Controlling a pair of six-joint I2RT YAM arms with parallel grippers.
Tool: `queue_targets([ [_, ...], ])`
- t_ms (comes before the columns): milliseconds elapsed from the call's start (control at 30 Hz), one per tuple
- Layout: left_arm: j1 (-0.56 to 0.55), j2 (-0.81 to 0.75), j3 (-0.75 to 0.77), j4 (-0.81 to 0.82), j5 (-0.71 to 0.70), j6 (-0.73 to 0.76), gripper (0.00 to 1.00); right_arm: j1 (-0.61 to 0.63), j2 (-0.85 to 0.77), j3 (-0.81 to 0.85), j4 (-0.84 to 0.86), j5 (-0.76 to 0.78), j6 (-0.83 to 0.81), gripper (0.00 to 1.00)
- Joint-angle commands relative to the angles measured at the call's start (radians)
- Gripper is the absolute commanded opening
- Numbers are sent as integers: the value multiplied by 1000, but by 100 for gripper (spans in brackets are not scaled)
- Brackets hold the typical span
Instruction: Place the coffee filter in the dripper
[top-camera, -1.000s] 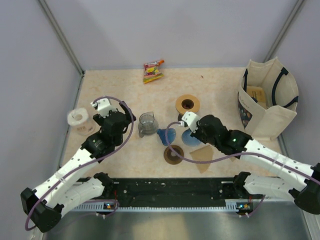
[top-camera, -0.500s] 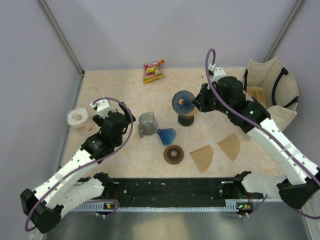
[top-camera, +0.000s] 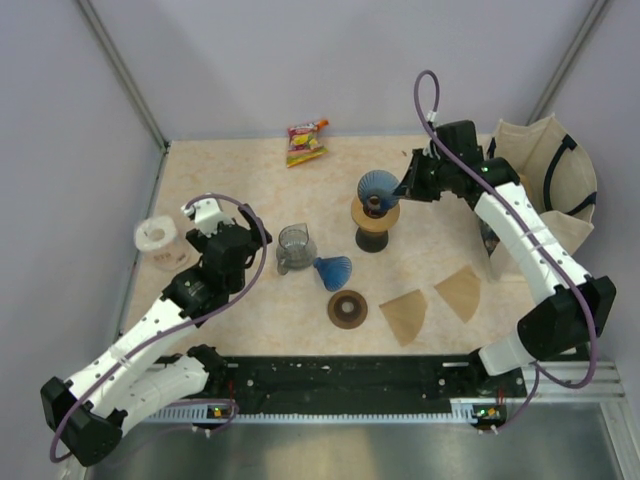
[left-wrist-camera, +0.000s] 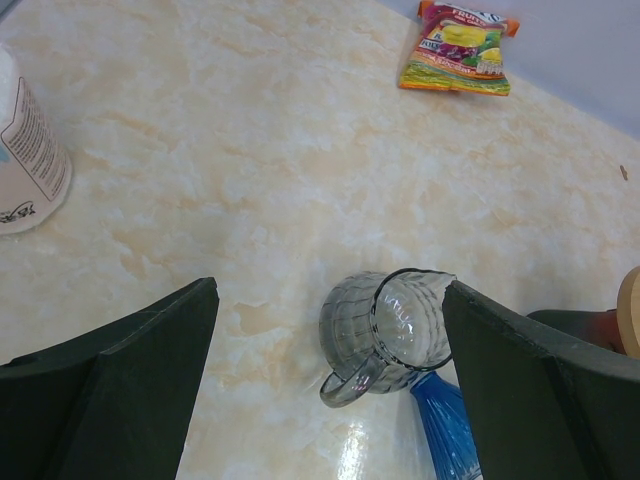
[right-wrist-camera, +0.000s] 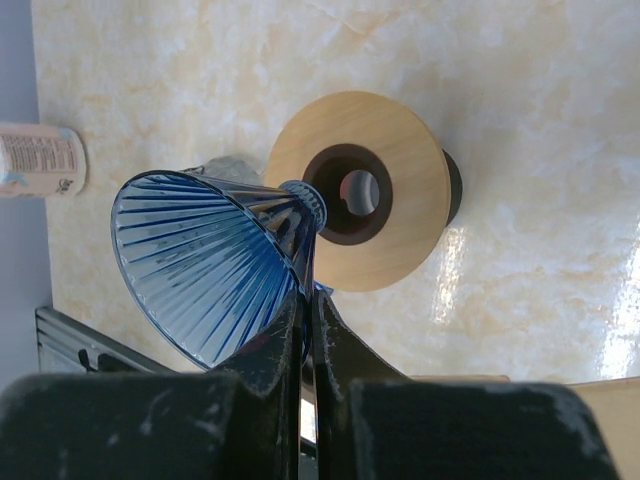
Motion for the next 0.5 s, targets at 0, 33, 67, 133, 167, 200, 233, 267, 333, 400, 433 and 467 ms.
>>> queue_targets([
  [0,1,3,-1,39,1,13,99,-26,29,81,-7,-73,5,0],
  [33,1,3,-1,39,1,13,99,-31,38,84,-11,-73,4,0],
  [67,0,2,-1,39,3,12,99,-37,47,87,-14,-74,1,0],
  [133,1,3,-1,39,3,12,99,-45,66,94,-16,-76,-1,0],
  [167,1,2,-1,39,3,13,99,-48,74,99,-16,-76,-6,0],
  [200,1,3,-2,39,3,12,99,-49,84,108,-23,-76,-9,0],
  [233,0,5,-1,39,3,13,99,-49,93,116,-34,-77,-15,0],
  [267,0,6,-1,39,3,12,99,-49,103,124,-40,-76,-18,0],
  [333,1,6,-2,39,5,13,99,-49,118,130,-40,-68,-21,0],
  [400,1,6,-1,39,6,15,99,-51,132,134,-39,-62,-30,0],
  [433,1,8,-1,41,6,15,99,-51,139,137,-45,-56,-32,0],
  [467,0,11,-1,41,9,17,99,-49,147,142,-51,-48,-32,0],
])
